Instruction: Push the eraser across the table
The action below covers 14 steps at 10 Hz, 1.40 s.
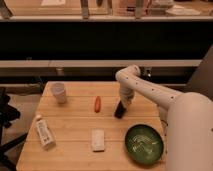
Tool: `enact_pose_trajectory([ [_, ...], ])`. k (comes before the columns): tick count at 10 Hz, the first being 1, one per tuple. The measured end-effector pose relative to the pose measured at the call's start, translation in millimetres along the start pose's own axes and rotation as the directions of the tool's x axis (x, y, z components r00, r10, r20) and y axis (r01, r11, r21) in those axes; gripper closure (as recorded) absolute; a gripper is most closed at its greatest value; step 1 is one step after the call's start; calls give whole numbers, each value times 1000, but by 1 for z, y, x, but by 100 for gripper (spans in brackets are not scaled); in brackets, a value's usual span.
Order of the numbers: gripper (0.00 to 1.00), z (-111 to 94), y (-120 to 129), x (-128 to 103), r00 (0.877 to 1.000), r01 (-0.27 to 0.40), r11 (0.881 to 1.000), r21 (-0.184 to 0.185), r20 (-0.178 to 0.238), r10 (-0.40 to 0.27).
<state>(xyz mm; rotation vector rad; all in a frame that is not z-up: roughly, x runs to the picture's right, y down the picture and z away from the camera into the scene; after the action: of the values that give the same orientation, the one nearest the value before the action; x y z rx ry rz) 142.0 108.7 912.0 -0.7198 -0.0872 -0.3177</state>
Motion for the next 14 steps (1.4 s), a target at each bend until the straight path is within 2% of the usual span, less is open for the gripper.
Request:
enact_pose_trajectory([
  [8,100,0,0,-5,1000,12,1000,-4,-6,-12],
  [10,100,0,0,-16,999,38,999,-9,-23,-38],
  [14,100,-1,-1,-18,999,39,999,-8,-20,-39],
])
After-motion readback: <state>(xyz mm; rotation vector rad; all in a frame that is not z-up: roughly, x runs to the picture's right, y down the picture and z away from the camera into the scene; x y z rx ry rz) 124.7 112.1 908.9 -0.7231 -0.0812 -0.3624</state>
